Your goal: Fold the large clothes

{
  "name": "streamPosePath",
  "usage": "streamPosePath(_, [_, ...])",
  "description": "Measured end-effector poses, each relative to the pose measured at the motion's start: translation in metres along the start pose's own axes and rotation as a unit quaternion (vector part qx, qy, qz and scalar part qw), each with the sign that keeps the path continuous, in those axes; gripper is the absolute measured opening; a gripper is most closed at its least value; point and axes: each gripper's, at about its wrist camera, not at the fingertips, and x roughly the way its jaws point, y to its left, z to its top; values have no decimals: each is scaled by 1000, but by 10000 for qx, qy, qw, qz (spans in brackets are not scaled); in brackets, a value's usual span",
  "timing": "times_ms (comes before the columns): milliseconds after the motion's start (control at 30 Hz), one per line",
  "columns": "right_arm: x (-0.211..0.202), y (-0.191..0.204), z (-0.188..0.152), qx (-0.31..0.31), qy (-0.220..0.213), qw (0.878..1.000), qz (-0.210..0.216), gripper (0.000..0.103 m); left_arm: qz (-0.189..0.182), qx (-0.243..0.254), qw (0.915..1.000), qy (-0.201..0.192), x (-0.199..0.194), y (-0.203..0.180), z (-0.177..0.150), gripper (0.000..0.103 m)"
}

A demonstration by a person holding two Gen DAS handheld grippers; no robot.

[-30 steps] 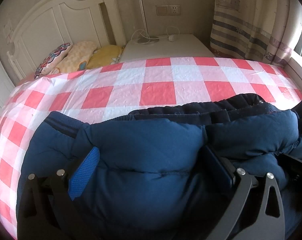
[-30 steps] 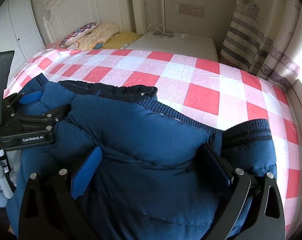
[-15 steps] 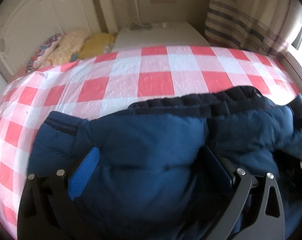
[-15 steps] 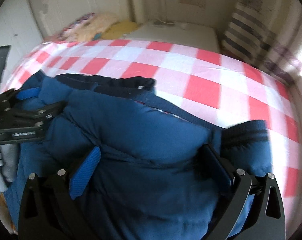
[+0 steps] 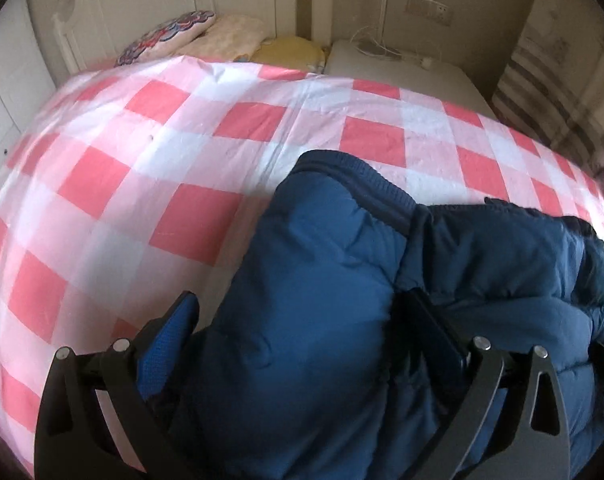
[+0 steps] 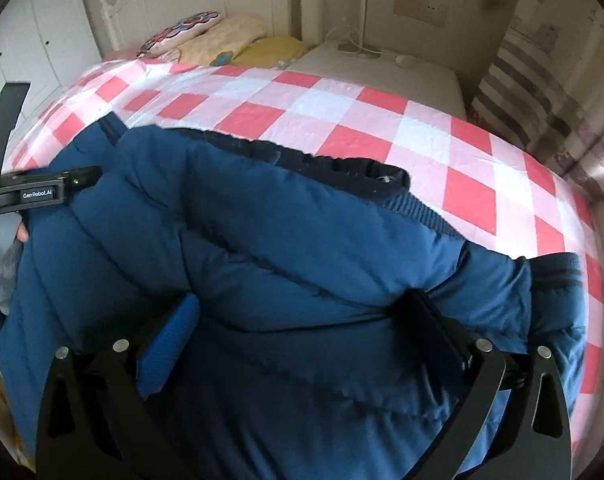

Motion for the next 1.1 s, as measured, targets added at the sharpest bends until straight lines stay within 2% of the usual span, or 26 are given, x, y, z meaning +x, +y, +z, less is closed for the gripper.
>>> streamPosePath(67, [-23, -7, -6, 147, -283, 9994, -123, 98, 184, 128, 9996, -146, -5, -7, -4, 101])
streamPosePath(167, [-75, -24, -25, 300, -812, 9962, -77, 98, 495, 334, 9976, -351, -10, -15, -8, 101])
streamPosePath(233, [-92, -43, -40, 491, -929, 9940, -292, 98, 605, 399, 9965, -420, -13, -17, -7, 101])
streamPosePath(267, [-93, -50, -45, 603, -922, 9932, -369, 98, 630, 412, 9962, -432, -13, -18, -7, 101])
streamPosePath(333, [-74, -75, -63, 921, -549, 9934, -416, 98, 643, 407, 9960, -465, -12, -16, -5, 101])
streamPosePath(367, [-54, -87, -75, 1123, -255, 9930, -279, 98, 657, 385, 9959, -493, -13, -15, -5, 101])
streamPosePath(433, [-48, -98, -84, 1375, -433, 9895, 74, 99, 689, 347, 9957, -523, -15, -14, -6, 101])
streamPosePath(467, [-52, -97, -83, 1376, -433, 9895, -21, 98, 729, 355, 9952, -547, -16, -14, -6, 101])
streamPosePath(533, [-65, -84, -80, 1202, -468, 9908, -418, 98, 806, 370, 9942, -606, -19, -15, -7, 101])
streamPosePath(567, [-73, -76, -79, 1072, -539, 9917, -472, 98, 870, 349, 9934, -666, -24, -15, -6, 101])
streamPosePath(633, [-101, -45, -81, 598, -863, 9936, -406, 98, 971, 367, 9893, -1026, -48, -18, -11, 99])
streamPosePath(733, [-125, -9, -88, 77, -1109, 9933, -315, 98, 544, 694, 9852, -1469, -90, -37, -28, 100])
streamPosePath(767, [-129, 5, -92, -85, -1124, 9934, -211, 98, 413, 942, 9823, -1569, -104, -49, -38, 100])
streamPosePath(867, [-112, 30, -93, -422, -975, 9941, -210, 98, 93, 1692, 9706, -1712, -125, -89, -68, 101])
streamPosePath(933, [-79, 41, -94, -564, -663, 9953, -423, 98, -40, 2057, 9670, -1502, -117, -116, -84, 101])
streamPosePath(967, [-67, 43, -98, -607, -590, 9954, -454, 99, 5, 2171, 9666, -1366, -108, -127, -91, 101])
streamPosePath(1000, [-61, 41, -102, -583, -801, 9946, -321, 99, 159, 2286, 9655, -1237, -95, -136, -98, 101])
streamPosePath(1033, [-58, 35, -103, -477, -844, 9951, -183, 99, 402, 2373, 9607, -1382, -83, -144, -107, 101])
streamPosePath(1067, [-57, 32, -102, -398, -787, 9960, -112, 99, 366, 2347, 9596, -1511, -82, -144, -110, 101])
streamPosePath(1100, [-57, 35, -101, -417, -770, 9961, -133, 99, 213, 2246, 9632, -1464, -79, -140, -109, 101])
